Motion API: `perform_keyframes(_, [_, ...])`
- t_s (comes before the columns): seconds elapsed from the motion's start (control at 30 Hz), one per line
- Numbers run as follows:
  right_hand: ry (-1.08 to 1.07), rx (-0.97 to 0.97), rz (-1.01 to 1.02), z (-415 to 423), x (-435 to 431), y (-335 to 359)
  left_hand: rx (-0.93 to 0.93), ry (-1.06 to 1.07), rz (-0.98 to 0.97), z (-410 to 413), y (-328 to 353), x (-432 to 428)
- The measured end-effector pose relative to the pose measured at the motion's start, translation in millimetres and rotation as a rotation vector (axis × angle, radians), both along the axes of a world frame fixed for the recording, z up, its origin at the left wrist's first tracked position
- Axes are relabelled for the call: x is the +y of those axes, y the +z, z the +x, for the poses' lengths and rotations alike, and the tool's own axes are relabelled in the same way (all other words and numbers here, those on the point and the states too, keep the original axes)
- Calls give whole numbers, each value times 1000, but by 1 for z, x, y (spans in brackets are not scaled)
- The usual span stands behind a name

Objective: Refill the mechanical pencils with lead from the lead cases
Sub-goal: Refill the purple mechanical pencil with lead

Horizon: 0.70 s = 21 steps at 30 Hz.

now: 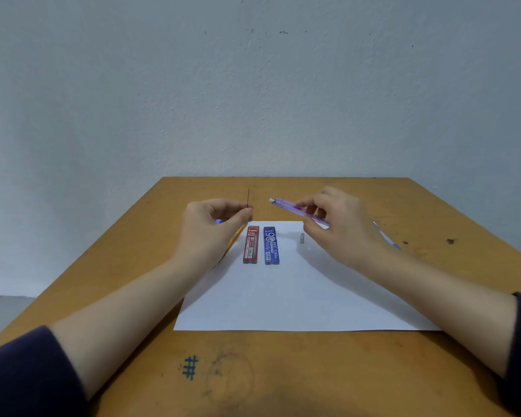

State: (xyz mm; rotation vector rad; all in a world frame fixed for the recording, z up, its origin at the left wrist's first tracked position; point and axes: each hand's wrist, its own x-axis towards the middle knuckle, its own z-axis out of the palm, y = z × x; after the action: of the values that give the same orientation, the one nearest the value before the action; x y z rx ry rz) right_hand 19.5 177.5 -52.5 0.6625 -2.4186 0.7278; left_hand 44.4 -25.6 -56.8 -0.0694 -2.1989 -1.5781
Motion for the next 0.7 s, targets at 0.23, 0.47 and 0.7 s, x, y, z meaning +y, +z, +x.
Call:
perform_keyframes(0.23, [28,138,-3,-11,2,-9,-13,4,-335,-5,-1,-9])
perform_keyframes(0.47, [-3,190,-55,-19,7,-11,-1,1,-394,-6,-2,-9])
perform_keyframes(0.7, [16,218,-72,-20,8,-11,84,16,-408,-7,-2,-12])
